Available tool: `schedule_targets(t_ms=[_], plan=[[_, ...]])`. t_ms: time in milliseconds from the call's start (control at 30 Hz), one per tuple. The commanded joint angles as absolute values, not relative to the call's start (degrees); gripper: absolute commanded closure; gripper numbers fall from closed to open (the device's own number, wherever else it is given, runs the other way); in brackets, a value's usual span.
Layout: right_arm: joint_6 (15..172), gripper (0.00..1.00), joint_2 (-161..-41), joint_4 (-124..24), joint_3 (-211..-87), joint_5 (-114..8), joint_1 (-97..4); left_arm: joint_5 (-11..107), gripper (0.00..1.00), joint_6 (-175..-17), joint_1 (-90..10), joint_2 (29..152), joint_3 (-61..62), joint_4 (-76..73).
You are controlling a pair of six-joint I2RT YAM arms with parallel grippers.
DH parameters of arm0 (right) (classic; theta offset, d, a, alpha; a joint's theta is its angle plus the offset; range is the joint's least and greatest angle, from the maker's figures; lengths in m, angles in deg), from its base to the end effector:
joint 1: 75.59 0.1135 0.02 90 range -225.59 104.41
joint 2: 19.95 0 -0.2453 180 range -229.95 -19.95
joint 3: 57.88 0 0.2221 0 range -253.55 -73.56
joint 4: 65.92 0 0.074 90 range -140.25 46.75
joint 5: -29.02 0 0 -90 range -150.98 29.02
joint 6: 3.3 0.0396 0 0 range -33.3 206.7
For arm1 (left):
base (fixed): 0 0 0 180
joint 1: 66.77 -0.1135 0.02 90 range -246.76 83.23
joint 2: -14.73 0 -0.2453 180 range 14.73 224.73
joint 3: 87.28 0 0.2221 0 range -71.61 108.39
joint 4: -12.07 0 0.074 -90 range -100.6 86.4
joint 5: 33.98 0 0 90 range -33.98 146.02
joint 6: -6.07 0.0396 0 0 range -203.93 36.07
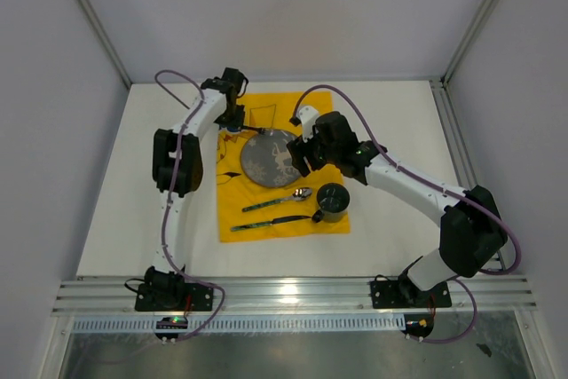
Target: Set the dinner table for one person
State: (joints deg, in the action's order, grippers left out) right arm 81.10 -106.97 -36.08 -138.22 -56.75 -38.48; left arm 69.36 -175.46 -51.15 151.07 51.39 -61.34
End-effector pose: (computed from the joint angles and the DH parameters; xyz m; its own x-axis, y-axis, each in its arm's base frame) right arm 0.2527 0.1948 0.2651 -0.4090 -0.4315 -0.8041 -0.6922 0.7209 -0.0347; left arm 0.4415 -0.1139 0.1854 -0.1655 -0.9637 -0.2095 -0.9158 0.2291 -0.3300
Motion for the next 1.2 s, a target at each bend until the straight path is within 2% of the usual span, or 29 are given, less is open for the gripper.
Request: schedule_targets(t_ms=[0,133,300,467,1100,1167], plan=[[82.0,0.28,-105.6,-38.3,-139.0,-55.0,-38.6,67.8,1.00,-180.9,-51.4,153.6,55.2,-56.7],[82.7,0.30,-105.8,-38.0,-139.2,-52.6,-38.6,68.3,1.00,-184.4,-51.1,155.2,55.7,-47.9],[83.7,0.30,-106.0,-37.9,-139.1,-52.3,-38.6,69.0,1.00,-183.2,-50.9,159.7,62.5,-43.5],[84.7,0.30,-106.3,-37.9,-139.0,-51.0,-38.6,68.1,1.00,-183.7,-51.0,161.8,62.7,-35.9],[86.6,0.30,-106.3,-38.5,-139.3,-48.9,-38.5,66.3,1.00,-182.2,-51.3,164.2,60.4,-34.3],[88.0,0.30,-106.3,-38.6,-139.0,-48.6,-38.4,65.8,0.92,-181.5,-51.4,164.8,60.3,-33.9]])
